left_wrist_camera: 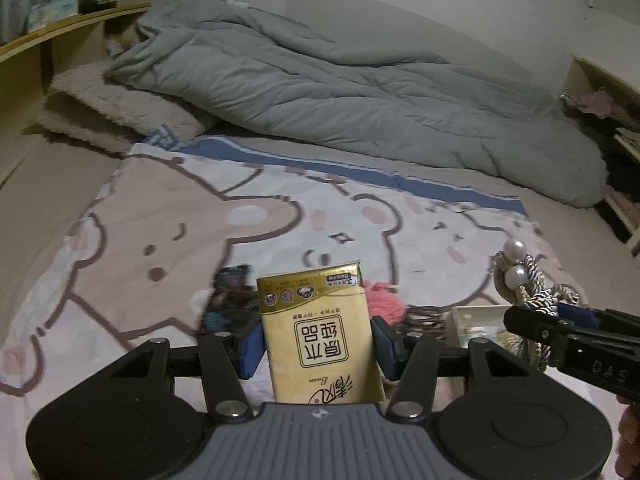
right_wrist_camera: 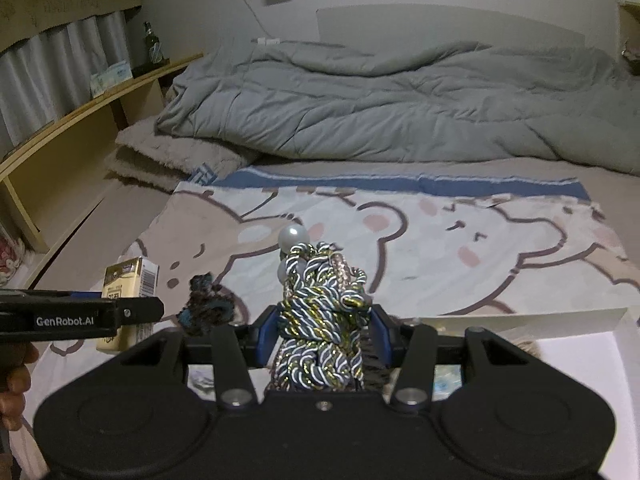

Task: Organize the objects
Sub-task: 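Lift the packet and rope with both tools and carry them toward the box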

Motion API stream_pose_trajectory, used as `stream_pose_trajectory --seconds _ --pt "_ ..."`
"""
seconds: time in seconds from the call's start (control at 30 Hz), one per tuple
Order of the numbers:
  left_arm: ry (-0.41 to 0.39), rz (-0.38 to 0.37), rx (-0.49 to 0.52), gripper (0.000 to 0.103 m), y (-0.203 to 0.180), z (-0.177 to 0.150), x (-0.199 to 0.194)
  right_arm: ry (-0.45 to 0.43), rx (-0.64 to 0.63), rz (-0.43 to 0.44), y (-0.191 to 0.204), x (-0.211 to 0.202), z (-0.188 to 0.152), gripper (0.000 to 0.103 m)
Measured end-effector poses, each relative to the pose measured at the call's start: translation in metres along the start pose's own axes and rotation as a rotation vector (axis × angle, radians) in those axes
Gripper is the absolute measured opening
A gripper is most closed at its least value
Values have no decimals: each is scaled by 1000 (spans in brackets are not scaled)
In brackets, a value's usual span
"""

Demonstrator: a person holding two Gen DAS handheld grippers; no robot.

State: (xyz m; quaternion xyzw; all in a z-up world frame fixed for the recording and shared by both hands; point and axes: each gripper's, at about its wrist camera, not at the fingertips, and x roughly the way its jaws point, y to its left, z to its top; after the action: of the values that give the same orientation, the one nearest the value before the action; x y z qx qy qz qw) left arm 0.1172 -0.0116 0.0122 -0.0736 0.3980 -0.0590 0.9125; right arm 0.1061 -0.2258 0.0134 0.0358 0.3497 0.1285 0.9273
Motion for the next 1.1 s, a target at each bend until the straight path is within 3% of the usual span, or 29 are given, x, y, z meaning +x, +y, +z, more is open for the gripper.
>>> stream_pose_trajectory --seconds 0.43,1.1 --pt "36 -149 63 55 -79 -1 33 -27 36 -132 -83 -20 -9 49" --pt "71 -274 108 55 -163 -6 81 -42 77 -284 -165 -34 -27 49"
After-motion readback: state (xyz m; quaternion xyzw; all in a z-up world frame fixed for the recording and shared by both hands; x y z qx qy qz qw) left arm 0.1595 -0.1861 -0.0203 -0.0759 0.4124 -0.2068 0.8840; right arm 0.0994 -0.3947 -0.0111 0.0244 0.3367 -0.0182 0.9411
